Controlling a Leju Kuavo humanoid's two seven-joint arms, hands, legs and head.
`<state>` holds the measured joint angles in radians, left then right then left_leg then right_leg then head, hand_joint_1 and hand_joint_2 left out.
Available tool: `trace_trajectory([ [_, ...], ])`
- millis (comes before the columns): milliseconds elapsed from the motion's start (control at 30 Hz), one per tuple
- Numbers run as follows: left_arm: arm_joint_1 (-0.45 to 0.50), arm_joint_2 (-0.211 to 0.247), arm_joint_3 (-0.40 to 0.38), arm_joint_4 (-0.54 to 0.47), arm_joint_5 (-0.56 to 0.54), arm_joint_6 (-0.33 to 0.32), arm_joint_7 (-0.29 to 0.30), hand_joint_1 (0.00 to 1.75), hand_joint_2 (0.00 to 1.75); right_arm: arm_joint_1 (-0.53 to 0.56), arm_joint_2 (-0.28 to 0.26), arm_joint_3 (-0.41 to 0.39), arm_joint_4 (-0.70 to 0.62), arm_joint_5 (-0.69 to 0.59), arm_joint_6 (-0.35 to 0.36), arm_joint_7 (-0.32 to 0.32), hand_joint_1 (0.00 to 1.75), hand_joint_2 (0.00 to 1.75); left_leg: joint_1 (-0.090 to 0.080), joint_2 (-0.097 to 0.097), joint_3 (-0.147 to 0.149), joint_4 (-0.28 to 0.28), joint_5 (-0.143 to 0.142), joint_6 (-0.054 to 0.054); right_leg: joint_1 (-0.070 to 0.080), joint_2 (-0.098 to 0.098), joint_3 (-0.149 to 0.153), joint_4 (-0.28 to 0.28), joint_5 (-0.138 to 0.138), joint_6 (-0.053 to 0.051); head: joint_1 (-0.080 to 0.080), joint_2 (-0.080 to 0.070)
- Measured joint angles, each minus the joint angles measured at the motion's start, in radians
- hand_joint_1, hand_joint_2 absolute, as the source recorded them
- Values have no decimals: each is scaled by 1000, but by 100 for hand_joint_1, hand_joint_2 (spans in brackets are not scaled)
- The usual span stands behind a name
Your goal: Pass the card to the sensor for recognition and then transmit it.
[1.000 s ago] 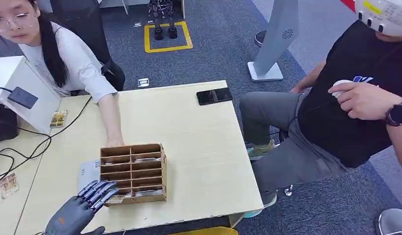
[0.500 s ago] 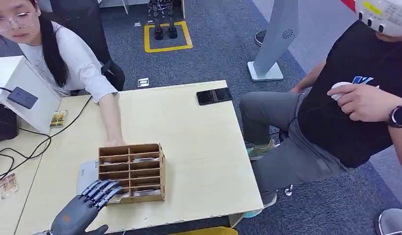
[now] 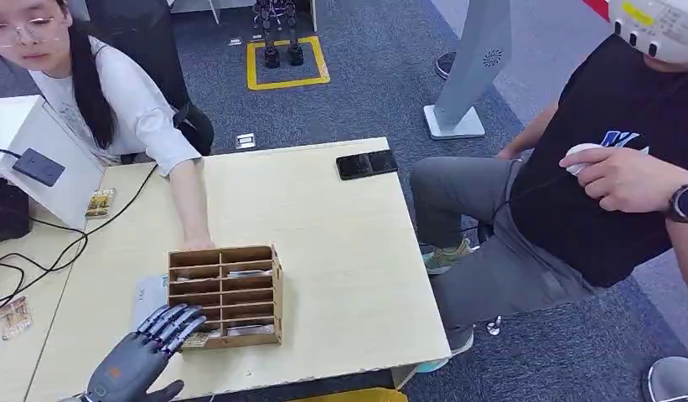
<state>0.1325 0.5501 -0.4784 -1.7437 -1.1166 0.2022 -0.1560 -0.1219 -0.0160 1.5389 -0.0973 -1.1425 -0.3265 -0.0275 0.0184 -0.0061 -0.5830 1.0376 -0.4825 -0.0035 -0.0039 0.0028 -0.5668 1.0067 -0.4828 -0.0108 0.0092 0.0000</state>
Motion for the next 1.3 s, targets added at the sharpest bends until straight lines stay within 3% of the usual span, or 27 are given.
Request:
trace_trajectory([
  [1100,-5,-72,26,37,-78,16,36,0,175,0,0,0,0,1,-3,0,0,175,0,0,0,0,0,0,0,0,0,0,0,0,0,0],
  [1133,-5,-72,26,39,-79,16,36,175,175,0,0,0,0,1,-3,1,0,175,0,0,0,0,0,0,0,0,0,0,0,0,0,0],
  [1300,-5,-72,32,41,-88,19,36,175,175,0,0,0,0,0,-3,0,0,175,0,0,0,0,0,0,0,0,0,0,0,0,0,0],
])
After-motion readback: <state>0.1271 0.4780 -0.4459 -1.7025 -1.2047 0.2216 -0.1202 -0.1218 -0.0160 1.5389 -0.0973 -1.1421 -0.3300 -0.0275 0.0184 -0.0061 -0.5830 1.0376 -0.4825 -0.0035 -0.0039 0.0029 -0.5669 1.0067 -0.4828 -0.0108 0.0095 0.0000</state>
